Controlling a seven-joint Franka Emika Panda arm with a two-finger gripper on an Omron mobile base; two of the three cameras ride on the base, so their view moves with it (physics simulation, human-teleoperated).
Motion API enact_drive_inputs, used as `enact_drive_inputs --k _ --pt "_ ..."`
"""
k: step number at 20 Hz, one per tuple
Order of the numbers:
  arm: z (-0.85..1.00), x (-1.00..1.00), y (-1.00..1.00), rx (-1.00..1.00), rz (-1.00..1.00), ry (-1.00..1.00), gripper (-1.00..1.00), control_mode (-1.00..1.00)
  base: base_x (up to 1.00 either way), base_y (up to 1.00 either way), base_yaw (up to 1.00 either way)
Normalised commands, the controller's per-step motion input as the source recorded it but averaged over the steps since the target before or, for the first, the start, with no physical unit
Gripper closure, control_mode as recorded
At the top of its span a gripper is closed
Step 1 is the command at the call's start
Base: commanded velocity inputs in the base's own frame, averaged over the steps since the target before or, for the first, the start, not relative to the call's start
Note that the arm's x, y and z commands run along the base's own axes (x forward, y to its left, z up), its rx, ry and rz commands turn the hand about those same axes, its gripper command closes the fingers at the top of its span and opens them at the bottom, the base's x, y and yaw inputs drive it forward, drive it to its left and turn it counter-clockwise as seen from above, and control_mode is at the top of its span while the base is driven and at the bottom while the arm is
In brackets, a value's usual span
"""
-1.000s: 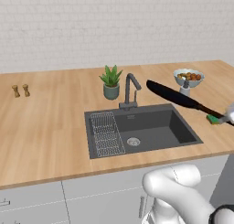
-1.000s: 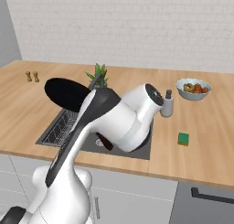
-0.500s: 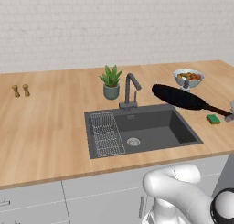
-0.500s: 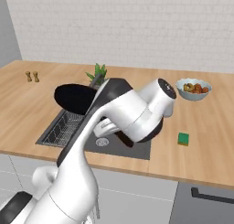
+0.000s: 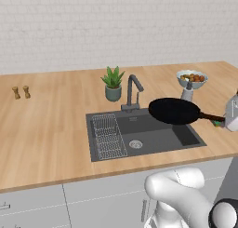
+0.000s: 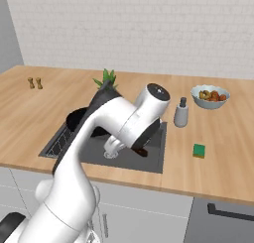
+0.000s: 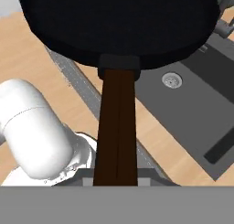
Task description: Pick the pan and sponge and place them into the sink. Then turn on the water.
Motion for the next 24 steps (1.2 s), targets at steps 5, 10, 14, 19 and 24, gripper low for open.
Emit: enact_drive_inputs --k 5,10,14,19,24 --pt "-0.32 0.18 -0.19 -0.13 0.01 0.0 1.0 -1.0 0.0 0.0 0.0" --pt "-0.31 0.25 -0.19 0.0 0.05 -0.07 1.0 -1.0 0.0 0.0 0.0" --pt "-0.28 0.64 0.0 0.0 0.14 -0.01 1.0 -1.0 0.0 0.0 0.0" --pt "-0.27 0.72 0.0 -0.03 0.16 0.0 1.0 -1.0 0.0 0.0 0.0" --pt "-0.42 0.54 0.0 0.0 0.13 0.0 1.0 -1.0 0.0 0.0 0.0"
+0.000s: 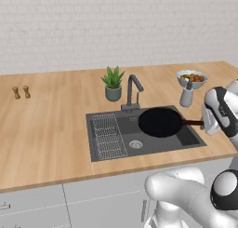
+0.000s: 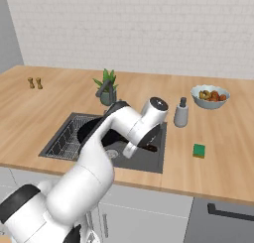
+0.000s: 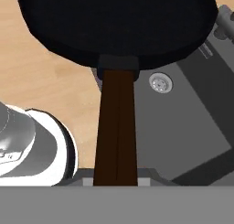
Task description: Pick the pan and sponge and place them into the sink. Then turn on the water.
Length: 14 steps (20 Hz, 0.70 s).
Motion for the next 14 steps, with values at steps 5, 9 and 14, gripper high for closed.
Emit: enact_drive_inputs --k 5,9,14 --pt "-0.47 0.53 0.0 0.0 0.09 0.0 1.0 -1.0 0.0 0.0 0.0" --pt "-0.4 0.52 0.0 0.0 0.01 0.02 1.0 -1.0 0.0 0.0 0.0" --pt "-0.4 0.5 0.0 0.0 0.0 0.01 1.0 -1.0 0.0 0.0 0.0"
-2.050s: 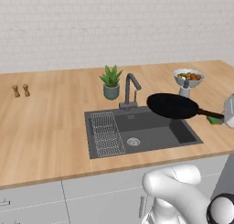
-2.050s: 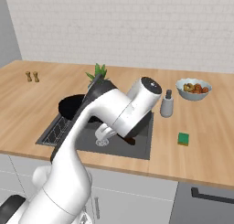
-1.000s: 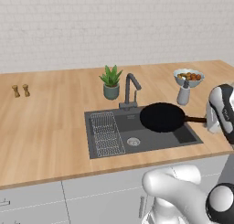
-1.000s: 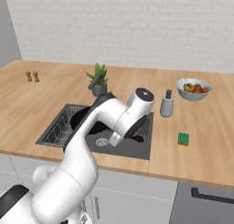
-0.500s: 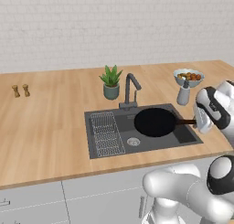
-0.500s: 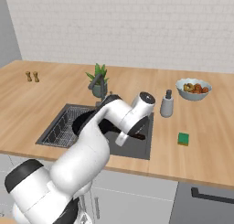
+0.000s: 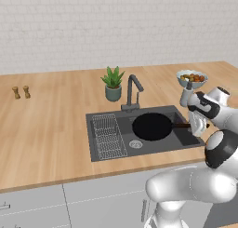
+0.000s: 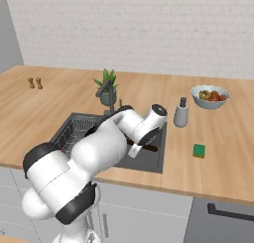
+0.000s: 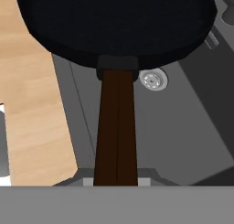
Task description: Pick the pan and sponge and place them into the sink. Then turn on the water.
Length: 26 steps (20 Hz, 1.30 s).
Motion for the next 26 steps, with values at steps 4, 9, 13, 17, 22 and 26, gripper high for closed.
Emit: enact_drive_inputs --k 4,9,13,17,22,26 --pt "-0.44 0.46 0.01 0.0 0.0 0.02 1.0 -1.0 0.0 0.0 0.0" --pt "-0.48 0.42 0.01 0.0 0.0 0.02 1.0 -1.0 0.0 0.0 0.0" --pt "-0.44 0.41 0.01 0.0 0.0 0.01 1.0 -1.0 0.0 0.0 0.0" --pt "-0.34 0.41 0.0 0.0 0.0 0.0 1.0 -1.0 0.0 0.0 0.0" --pt "-0.36 0.4 0.0 0.0 0.0 0.0 1.0 -1.0 0.0 0.0 0.0" --pt "-0.43 0.39 0.0 0.0 0.0 0.0 1.0 -1.0 0.0 0.0 0.0"
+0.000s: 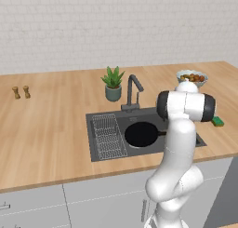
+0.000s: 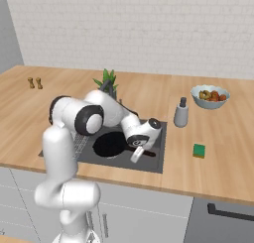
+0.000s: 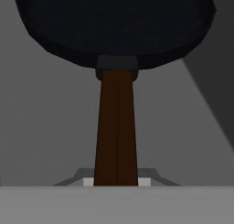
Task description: Pick the pan and sponge and place them into the sink. Then turn on the water.
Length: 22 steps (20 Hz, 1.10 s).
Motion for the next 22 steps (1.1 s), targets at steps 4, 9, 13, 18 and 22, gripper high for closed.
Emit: enact_drive_inputs --k 4,9,13,18,22 --pt "-0.42 0.38 0.0 0.0 0.0 0.0 1.0 -1.0 0.0 0.0 0.0" --pt "-0.4 0.38 0.04 0.0 0.0 0.0 1.0 -1.0 0.0 0.0 0.0" --pt "-0.38 0.36 0.17 -0.02 0.0 0.0 1.0 -1.0 0.0 0.0 0.0" --pt "-0.26 0.35 0.23 -0.01 -0.06 0.0 1.0 -1.0 0.0 0.0 0.0" --pt "-0.18 0.25 0.36 -0.04 -0.08 0.0 1.0 -1.0 0.0 0.0 0.0"
